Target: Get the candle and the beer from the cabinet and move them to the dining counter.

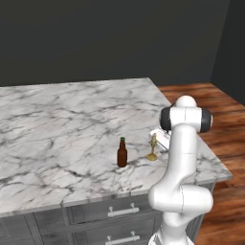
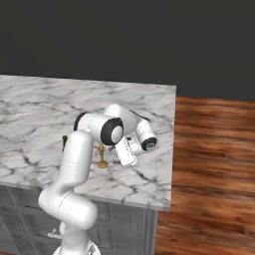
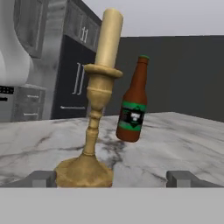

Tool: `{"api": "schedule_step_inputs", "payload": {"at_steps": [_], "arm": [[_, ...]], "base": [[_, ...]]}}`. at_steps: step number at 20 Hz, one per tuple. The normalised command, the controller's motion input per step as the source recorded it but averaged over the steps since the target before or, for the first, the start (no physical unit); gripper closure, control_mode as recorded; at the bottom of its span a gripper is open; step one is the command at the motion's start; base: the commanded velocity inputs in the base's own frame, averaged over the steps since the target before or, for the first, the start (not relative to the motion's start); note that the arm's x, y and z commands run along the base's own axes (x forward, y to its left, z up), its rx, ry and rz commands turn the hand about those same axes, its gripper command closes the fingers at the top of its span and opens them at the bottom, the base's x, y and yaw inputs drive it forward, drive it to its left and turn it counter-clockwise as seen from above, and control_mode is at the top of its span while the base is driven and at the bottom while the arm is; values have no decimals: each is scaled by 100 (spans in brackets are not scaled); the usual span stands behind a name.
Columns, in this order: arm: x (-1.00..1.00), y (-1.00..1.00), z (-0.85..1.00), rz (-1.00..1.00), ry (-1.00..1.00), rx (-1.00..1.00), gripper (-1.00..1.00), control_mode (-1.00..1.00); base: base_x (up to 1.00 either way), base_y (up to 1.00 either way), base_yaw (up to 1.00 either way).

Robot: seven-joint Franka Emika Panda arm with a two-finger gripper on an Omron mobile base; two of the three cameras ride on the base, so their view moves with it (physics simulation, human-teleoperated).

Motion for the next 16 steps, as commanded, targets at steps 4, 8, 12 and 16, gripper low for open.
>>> {"api": "schedule_step_inputs", "payload": {"at_steps": [4,8,12,16], "arm": [[-12,-20,2,0,-1,0,-100,-100],[-35,0,9,-13,-9,-6,-100,-100],[-37,0,21,-25,-6,-3,-100,-100],[-24,5,34,-24,-3,-6,-100,-100]], "base": [[0,0,0],[0,0,0],[0,0,0],[0,0,0]]}}
